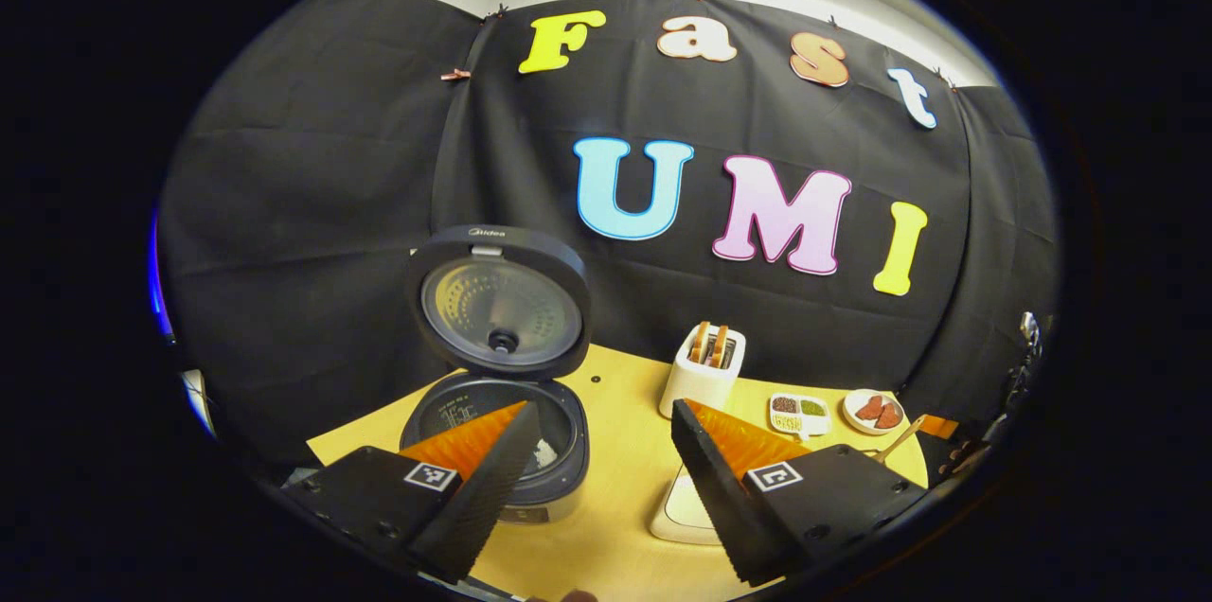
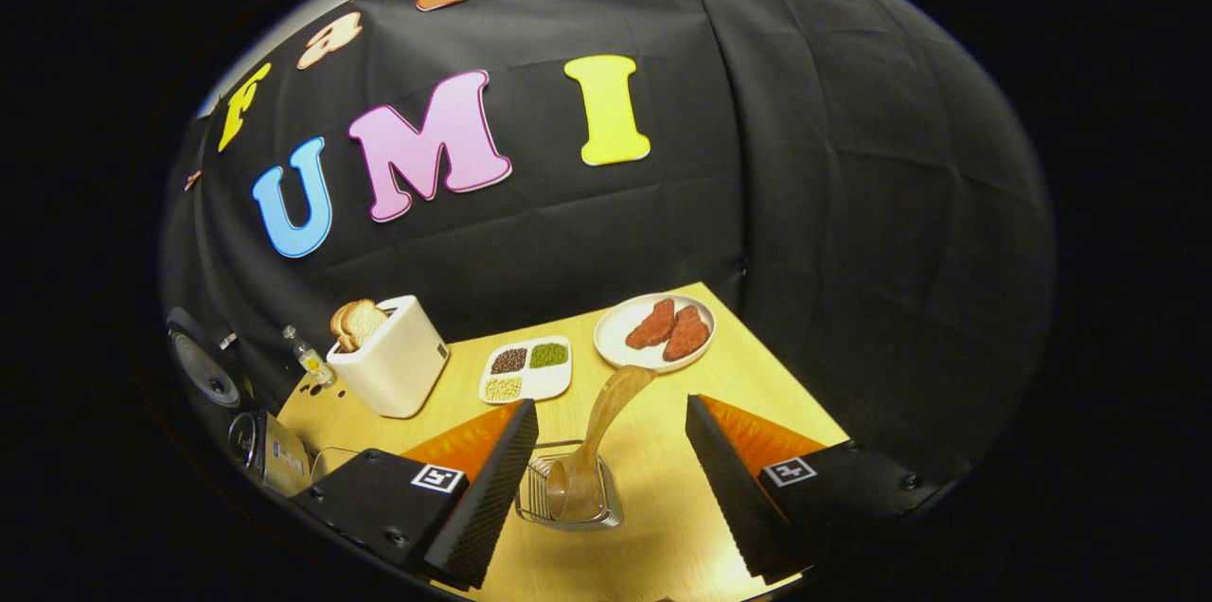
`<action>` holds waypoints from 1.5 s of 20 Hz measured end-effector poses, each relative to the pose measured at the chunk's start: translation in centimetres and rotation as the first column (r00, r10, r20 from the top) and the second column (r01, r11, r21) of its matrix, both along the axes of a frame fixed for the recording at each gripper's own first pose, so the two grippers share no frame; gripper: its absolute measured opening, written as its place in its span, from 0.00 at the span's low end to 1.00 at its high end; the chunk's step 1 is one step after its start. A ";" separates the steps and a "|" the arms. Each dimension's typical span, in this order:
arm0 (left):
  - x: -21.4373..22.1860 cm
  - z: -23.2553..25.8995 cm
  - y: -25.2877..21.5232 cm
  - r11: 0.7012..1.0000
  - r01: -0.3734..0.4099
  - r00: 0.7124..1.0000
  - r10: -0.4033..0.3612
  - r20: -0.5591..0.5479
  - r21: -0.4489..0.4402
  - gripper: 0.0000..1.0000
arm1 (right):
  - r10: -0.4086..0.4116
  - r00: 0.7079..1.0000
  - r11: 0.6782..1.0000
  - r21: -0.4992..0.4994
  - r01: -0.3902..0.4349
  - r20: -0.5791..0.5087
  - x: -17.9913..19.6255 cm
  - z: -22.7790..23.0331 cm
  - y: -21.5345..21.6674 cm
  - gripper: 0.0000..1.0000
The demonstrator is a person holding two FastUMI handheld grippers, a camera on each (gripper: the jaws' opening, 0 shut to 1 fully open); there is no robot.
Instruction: Close the left gripper, press the button to open the rice cooker; take a wooden spoon from the chopstick holder with the right hand, scoop a spoonful of rice and pour it into the rice cooker, then put the wooden spoon back into the chopstick holder.
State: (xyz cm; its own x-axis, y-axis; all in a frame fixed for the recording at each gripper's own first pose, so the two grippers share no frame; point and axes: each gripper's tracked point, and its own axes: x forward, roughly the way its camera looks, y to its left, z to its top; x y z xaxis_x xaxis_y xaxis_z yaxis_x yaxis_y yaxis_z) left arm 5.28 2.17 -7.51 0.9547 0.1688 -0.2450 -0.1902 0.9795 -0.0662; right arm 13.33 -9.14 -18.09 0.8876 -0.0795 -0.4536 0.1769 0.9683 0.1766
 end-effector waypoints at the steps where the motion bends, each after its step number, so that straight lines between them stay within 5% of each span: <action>1: -0.3 -0.5 -0.3 1.000 -0.009 1.000 0.009 -0.014 0.007 0.95 | 0.006 1.000 1.000 0.015 -0.005 -0.023 0.6 -0.9 0.1 0.99; 14: -4.0 -6.7 -3.6 0.995 -0.097 0.981 0.098 -0.165 0.017 0.95 | 0.029 0.990 0.977 0.213 0.001 -0.139 5.4 -7.7 1.1 0.94; 17: -4.2 -7.2 -4.1 0.995 -0.094 0.980 0.096 -0.176 0.019 0.95 | -0.005 0.987 0.966 0.253 0.046 -0.159 5.7 -8.0 1.1 0.30; 18: -4.3 -7.5 -4.3 0.995 -0.094 0.979 0.096 -0.178 0.022 0.95 | -0.011 0.986 0.964 0.259 0.055 -0.168 5.7 -8.0 1.2 0.33; 20: -4.2 -7.9 -4.7 0.996 -0.088 0.979 0.090 -0.185 0.020 0.95 | -0.017 0.983 0.959 0.276 0.068 -0.183 5.2 -7.5 1.5 0.19; 24: -4.2 -8.2 -5.2 0.998 -0.064 0.980 0.064 -0.188 0.004 0.95 | -0.008 0.989 0.956 0.288 0.051 -0.149 4.9 -5.6 1.6 0.12; 30: -4.1 -7.8 -4.6 1.000 -0.027 0.986 0.026 -0.167 -0.006 0.95 | -0.015 0.999 0.966 0.257 0.024 -0.036 3.8 0.3 2.0 0.17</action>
State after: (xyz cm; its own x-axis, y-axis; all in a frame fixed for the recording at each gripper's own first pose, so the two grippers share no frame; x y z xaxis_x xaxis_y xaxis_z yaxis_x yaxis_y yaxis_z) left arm 1.18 -2.39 -15.35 0.8956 0.1912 -0.4018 -0.2254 0.9735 -0.0393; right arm 17.13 -7.11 -17.77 0.8712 0.0263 -0.4903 0.2056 0.8873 0.4128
